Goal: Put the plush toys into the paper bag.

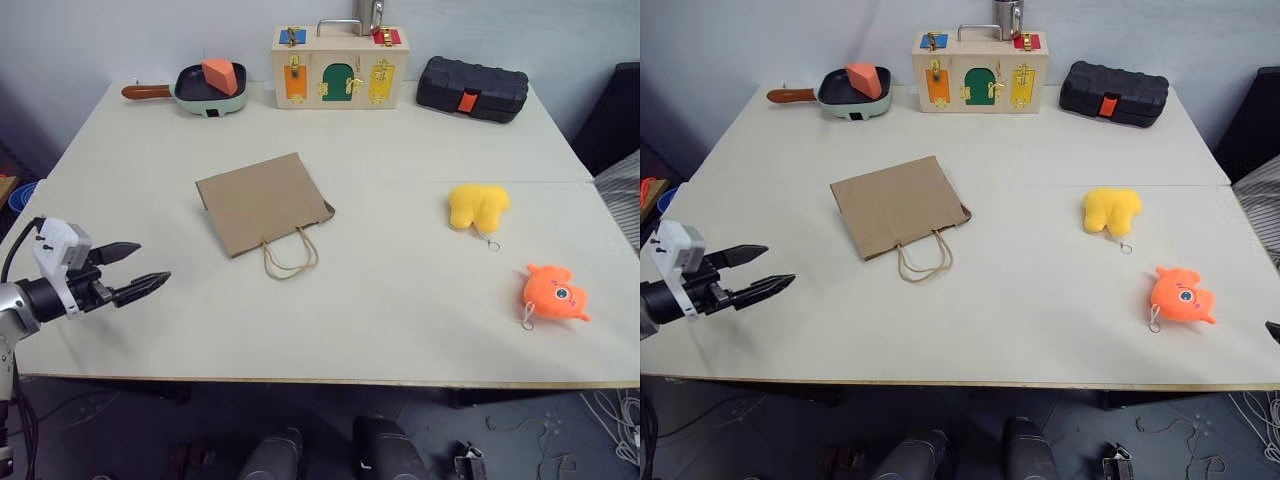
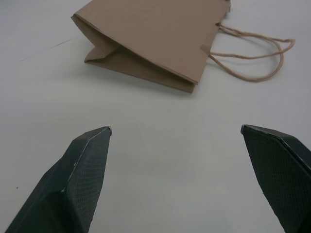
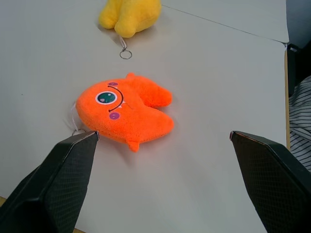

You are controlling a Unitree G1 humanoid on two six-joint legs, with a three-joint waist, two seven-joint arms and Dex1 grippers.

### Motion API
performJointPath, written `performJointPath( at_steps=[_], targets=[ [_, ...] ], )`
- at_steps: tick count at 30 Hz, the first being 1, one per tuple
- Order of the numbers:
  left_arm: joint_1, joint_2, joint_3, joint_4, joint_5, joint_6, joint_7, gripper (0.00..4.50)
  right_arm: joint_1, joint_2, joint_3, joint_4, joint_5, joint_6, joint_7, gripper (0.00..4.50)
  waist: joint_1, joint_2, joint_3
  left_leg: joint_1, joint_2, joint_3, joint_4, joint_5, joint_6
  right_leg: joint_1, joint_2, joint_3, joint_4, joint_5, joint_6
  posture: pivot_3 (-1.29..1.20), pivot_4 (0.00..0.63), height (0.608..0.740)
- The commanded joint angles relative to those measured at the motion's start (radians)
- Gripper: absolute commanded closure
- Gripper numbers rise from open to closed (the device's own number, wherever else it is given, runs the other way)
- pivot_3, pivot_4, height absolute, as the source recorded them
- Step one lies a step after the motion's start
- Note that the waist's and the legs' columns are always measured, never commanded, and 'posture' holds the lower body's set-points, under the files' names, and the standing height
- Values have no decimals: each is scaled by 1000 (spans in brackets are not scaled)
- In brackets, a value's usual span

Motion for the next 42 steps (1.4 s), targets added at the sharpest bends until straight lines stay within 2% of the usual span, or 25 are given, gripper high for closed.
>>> performJointPath(
  at_steps=[1,6,13,16,21,25,28,32,34,37,40,42],
  targets=[
    [11,27,41,-4,15,-26,0,0,-9,-29,-9,3,-9,-14,-2,88,0,0,0,0,0,0,0,0,0,0,0,0,0,0,0,0,150,740],
    [-2,25,44,-22,2,-2,-4,0,-19,-30,-9,6,-13,-17,-8,88,1,0,0,0,0,0,0,0,0,0,0,0,0,0,0,0,150,740],
    [-45,40,-19,-32,32,-33,-51,0,-26,-13,-16,-26,-4,-3,-34,88,2,0,0,0,0,0,0,0,0,0,0,0,0,0,0,0,150,740],
    [-102,51,-93,-35,55,-58,-92,0,-19,-3,-23,-86,20,23,-35,88,2,0,0,0,0,0,0,0,0,0,0,0,0,0,0,0,150,740],
    [-288,39,-302,-11,128,-137,-215,0,-31,9,23,-347,136,131,-49,88,2,0,0,-1,0,0,1,0,0,0,0,0,1,0,0,0,150,740],
    [-453,-3,-467,89,235,-267,-312,0,-67,23,121,-575,251,214,-103,88,-1,0,0,-2,0,0,2,0,0,-1,0,-1,1,0,0,0,150,740],
    [-581,-79,-584,211,342,-397,-340,0,-125,39,271,-733,286,224,-184,88,2,0,0,-2,0,0,3,0,0,-2,0,-2,3,0,0,0,150,740],
    [-706,-175,-641,372,410,-500,-328,0,-204,55,422,-839,308,234,-268,88,4,-1,0,-8,-1,-1,9,0,0,-5,0,-2,5,0,0,0,150,740],
    [-755,-216,-663,451,452,-562,-305,0,-249,63,493,-868,307,237,-314,88,4,-4,1,-19,-1,-2,18,0,0,-14,0,-4,8,0,1,0,150,740],
    [-800,-254,-669,535,482,-625,-288,0,-288,67,550,-881,294,240,-353,88,3,-6,2,-23,-2,-2,20,0,0,-19,-1,-4,14,1,1,0,150,740],
    [-832,-277,-667,599,489,-669,-296,588,-319,71,589,-879,287,241,-386,0,2,-6,2,-23,-2,-1,20,0,0,-20,-1,-4,15,1,1,0,150,740],
    [-844,-285,-670,627,499,-683,-300,1177,-325,71,598,-876,288,239,-397,0,2,-7,3,-23,-2,-1,20,0,0,-20,-1,-4,16,1,1,0,150,740]
  ],
)
